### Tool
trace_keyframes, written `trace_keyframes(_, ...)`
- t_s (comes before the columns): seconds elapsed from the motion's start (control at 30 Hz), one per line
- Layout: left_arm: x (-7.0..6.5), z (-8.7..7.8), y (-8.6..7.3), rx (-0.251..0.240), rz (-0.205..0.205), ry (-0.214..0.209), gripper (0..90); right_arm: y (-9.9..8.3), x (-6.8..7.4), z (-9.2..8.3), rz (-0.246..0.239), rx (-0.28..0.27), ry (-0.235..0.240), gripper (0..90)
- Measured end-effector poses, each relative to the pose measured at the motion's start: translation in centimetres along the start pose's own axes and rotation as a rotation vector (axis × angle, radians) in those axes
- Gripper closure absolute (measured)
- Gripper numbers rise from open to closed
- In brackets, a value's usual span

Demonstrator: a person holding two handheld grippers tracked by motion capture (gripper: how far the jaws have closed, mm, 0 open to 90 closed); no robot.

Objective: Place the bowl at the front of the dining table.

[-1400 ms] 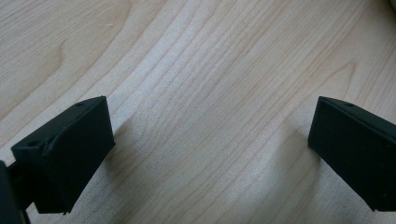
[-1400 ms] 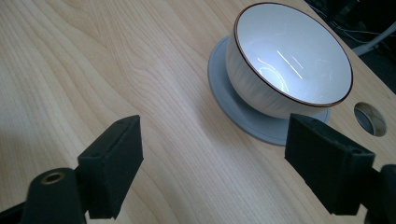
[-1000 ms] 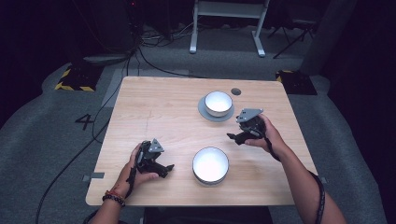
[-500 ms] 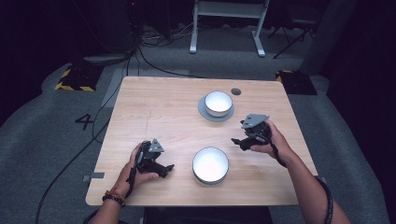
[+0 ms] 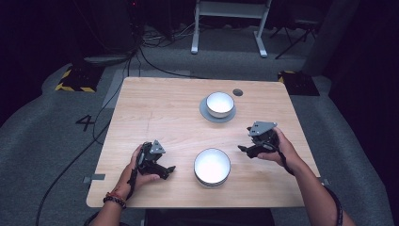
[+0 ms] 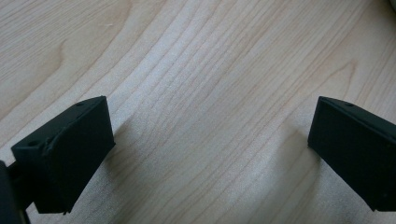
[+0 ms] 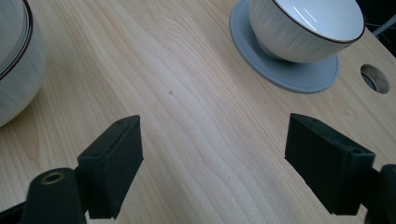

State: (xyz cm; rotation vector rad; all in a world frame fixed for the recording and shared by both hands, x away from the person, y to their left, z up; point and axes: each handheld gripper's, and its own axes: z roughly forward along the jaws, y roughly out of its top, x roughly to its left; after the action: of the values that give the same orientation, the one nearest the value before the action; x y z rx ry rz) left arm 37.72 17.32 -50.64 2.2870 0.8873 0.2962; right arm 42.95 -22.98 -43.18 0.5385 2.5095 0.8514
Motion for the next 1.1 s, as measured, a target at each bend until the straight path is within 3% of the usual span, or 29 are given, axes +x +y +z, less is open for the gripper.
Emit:
trace_keyframes(1.0,0.0,0.0,0.0,-0.001,0.000,0.001,0.4,-4.2,1.4,-2.1,0.021,0.030,-0.011,19.2)
trace_keyframes(1.07,0.0,0.0,0.0,-0.001,-0.001,0.001,0.4,-4.4,1.7,-2.0,0.050,0.024,-0.010,19.2)
trace_keyframes(1.1,0.0,0.0,0.0,-0.001,0.000,0.001,0.4,-4.7,1.7,-2.1,0.035,0.030,-0.009,19.2)
